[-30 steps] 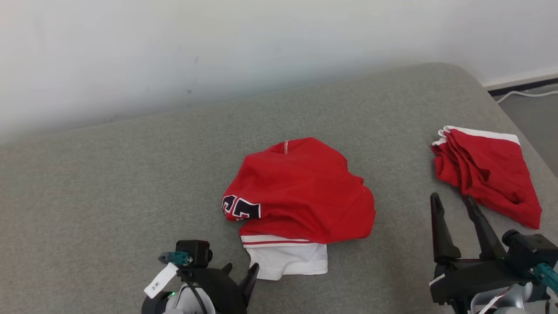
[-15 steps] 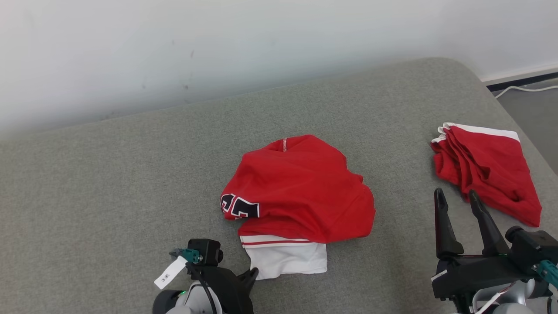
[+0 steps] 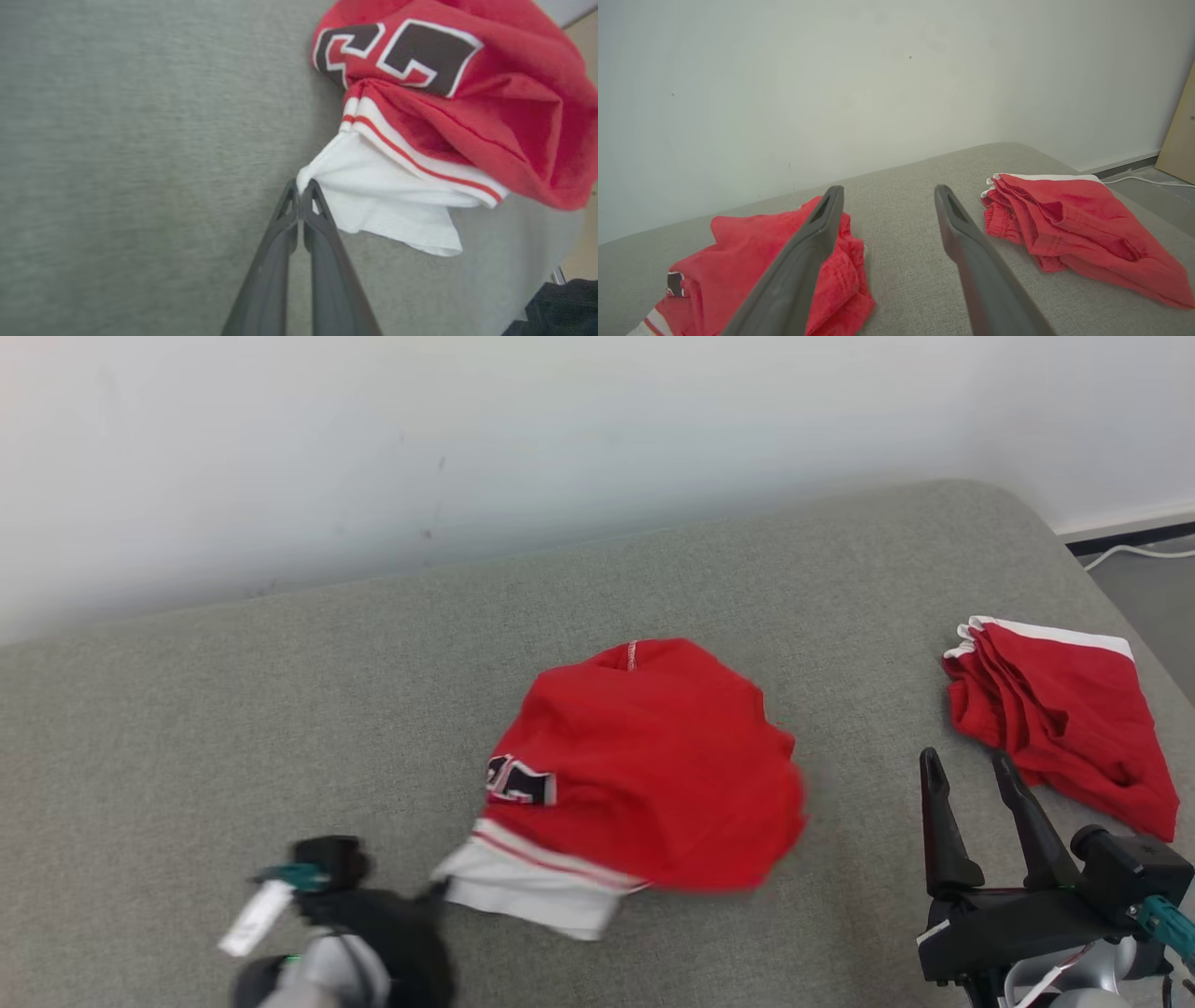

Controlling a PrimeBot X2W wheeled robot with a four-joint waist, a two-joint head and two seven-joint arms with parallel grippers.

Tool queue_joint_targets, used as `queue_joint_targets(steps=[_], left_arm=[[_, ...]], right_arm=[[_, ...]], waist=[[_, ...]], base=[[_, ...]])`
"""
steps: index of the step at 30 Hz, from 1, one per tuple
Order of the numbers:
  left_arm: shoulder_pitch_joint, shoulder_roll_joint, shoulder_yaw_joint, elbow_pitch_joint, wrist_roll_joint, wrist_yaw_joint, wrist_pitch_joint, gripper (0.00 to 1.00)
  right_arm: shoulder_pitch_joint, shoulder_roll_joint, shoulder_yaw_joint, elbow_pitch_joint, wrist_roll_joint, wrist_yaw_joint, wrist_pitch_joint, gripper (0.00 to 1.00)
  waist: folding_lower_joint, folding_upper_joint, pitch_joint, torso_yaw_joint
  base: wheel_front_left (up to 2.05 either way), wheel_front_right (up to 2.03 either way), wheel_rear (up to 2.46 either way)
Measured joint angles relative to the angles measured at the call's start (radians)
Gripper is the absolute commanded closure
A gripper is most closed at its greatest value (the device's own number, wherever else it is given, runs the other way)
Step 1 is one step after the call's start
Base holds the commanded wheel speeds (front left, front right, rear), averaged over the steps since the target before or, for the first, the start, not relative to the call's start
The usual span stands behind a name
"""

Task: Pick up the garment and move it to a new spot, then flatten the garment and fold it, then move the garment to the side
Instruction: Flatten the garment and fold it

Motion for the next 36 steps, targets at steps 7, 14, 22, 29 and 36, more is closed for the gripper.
queue_joint_targets(steps=[7, 14, 22, 29, 36], left_arm=[[0.067, 0.101, 0.109, -0.042, -0.021, 0.078, -0.076, 1.0], [0.108, 0.111, 0.122, -0.101, -0.02, 0.087, -0.102, 1.0], [0.121, 0.069, 0.095, -0.153, -0.02, 0.091, -0.102, 1.0], [0.12, 0.071, 0.096, -0.17, -0.014, 0.093, -0.091, 1.0], [0.118, 0.071, 0.093, -0.19, -0.009, 0.099, -0.072, 1.0]], right_arm=[[0.034, -0.007, -0.02, -0.003, 0.0, -0.001, -0.005, 0.0], [0.044, -0.013, 0.023, -0.003, 0.003, 0.028, 0.03, 0.0], [0.044, -0.012, 0.179, 0.017, 0.003, 0.088, 0.166, 0.0], [-0.001, -0.004, 0.262, 0.092, -0.016, 0.105, 0.276, 0.0], [-0.041, 0.005, 0.288, 0.149, -0.023, 0.105, 0.343, 0.14]], waist=[[-0.0001, 0.0, -0.014, 0.018], [-0.0001, -0.0001, -0.019, 0.046], [-0.0001, 0.0, 0.0, 0.067], [-0.0001, 0.0, 0.015, 0.072], [-0.0001, 0.0, 0.027, 0.086]], base=[[0.0, 0.0, 0.0], [0.0, 0.0, 0.0], [0.0, 0.0, 0.0], [0.0, 0.0, 0.0], [0.0, 0.0, 0.0]])
